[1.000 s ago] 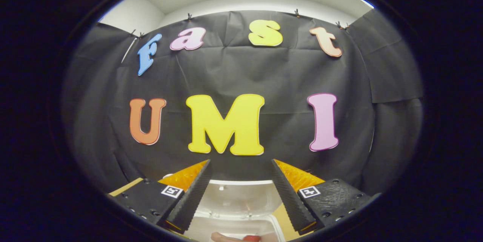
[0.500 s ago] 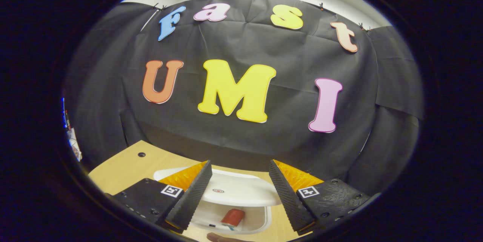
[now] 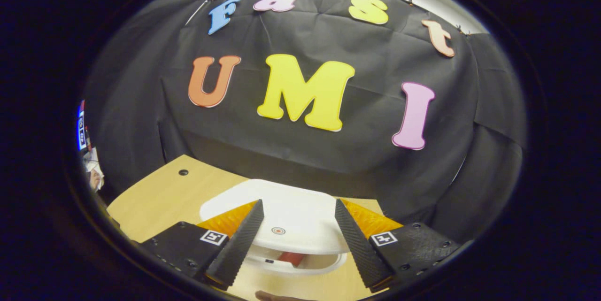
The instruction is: Press the lid of the desktop garbage bin to open it, pick up the crumpled paper on the desktop and throw it into the bin, then pick up the pop can on the desktop and drop it into the bin, and finally close the garbage bin lid.
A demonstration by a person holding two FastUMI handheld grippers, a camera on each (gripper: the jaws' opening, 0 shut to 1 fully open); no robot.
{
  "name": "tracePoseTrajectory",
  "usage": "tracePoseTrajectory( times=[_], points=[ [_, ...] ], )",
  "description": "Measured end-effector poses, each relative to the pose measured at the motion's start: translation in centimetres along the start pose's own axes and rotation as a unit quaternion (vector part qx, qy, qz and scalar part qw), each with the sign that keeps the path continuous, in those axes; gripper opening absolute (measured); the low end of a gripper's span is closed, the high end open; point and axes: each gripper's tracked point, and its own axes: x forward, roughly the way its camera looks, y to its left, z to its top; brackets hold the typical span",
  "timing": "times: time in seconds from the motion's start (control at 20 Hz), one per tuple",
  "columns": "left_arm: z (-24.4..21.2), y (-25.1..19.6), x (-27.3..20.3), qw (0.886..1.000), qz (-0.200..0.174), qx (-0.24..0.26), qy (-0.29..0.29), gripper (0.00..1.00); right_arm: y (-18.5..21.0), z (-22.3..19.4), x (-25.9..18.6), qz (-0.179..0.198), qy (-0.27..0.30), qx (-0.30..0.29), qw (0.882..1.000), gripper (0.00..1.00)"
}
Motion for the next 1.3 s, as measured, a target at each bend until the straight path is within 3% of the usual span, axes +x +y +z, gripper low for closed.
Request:
tracePoseTrajectory(
  times=[0.2, 0.35, 0.5, 0.6, 1.0, 1.3],
  points=[
    [-0.2, 1.1, 0.1, 1.0, 0.016, -0.024, 0.009, 0.96, 0.1, -2.9, -0.6, 0.004, 0.036, -0.011, 0.999, 0.96],
    [0.0, 0.8, 0.1, 0.998, 0.004, -0.058, 0.008, 0.96, 0.1, -3.3, -0.5, 0.008, 0.032, -0.024, 0.999, 0.96],
    [-0.5, 1.2, 0.3, 0.998, 0.011, -0.056, 0.017, 0.96, 0.4, -4.7, -0.6, 0.014, 0.036, -0.024, 0.999, 0.99],
    [-1.1, 1.0, 0.6, 0.998, 0.008, -0.058, 0.025, 0.96, 0.7, -6.1, -0.8, 0.02, 0.048, -0.024, 0.998, 0.96],
    [-1.5, 0.7, 1.0, 0.998, 0.005, -0.058, 0.032, 0.96, 0.7, -6.5, -0.5, 0.051, 0.02, 0.082, 0.995, 0.98],
    [-2.3, -0.2, 1.3, 0.998, 0.006, -0.04, 0.041, 0.96, 0.6, -7.0, -0.5, 0.078, -0.034, 0.085, 0.993, 0.96]
  ],
)
